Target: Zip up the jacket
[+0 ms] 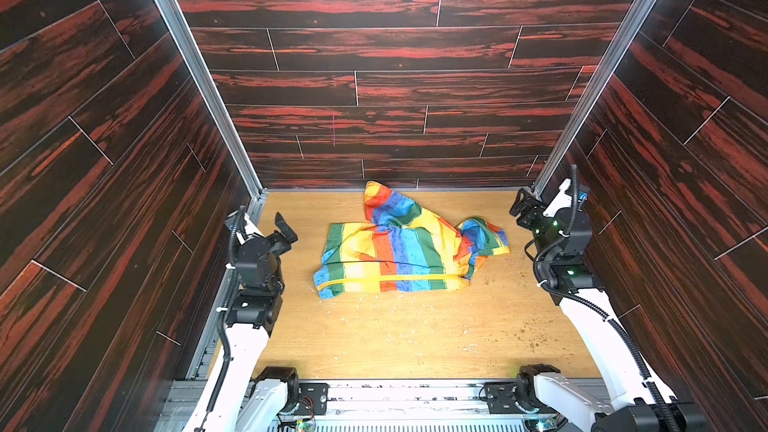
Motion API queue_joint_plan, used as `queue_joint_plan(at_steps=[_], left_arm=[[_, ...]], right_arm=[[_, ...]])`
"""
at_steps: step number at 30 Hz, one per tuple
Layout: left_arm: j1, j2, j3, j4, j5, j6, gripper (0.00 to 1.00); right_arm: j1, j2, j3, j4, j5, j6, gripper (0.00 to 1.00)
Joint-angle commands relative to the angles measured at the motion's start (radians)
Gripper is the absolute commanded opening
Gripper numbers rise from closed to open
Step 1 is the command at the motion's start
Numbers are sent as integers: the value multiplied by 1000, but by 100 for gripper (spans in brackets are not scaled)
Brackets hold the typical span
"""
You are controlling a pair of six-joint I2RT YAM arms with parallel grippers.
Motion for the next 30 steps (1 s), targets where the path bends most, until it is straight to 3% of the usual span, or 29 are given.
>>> queue_joint_plan(at_steps=[1,3,6,12,14,19,21,23,25,28,30], left_arm=[[6,55,-130,118,-170,54,100],[5,129,-191,177,-210,50,100],[6,253,-240,241,-234,18,100],[5,426,-286,432,-289,-47,100],[6,436,-277,455,-262,20,100],[6,544,-373,807,-210,109,100],[5,597,-405,944,-138,163,96],[5,602,-405,941,-42,198,92],[5,630,-409,943,-3,199,91],[5,748,-420,1157,-28,223,91],[4,721,-397,1074,-30,210,93]], right_arm=[[-1,23,-94,131,172,-84,97],[-2,38,-212,268,235,-179,98],[-2,115,-312,316,296,-246,99],[-1,266,-474,506,279,-207,99],[-1,316,-509,594,263,-221,99],[8,384,-609,887,218,-332,99],[6,417,-659,1025,193,-356,99],[6,485,-714,1227,161,-388,99],[11,472,-718,1198,150,-380,99],[1,478,-717,1211,118,-383,99],[-11,469,-692,1147,98,-369,99]])
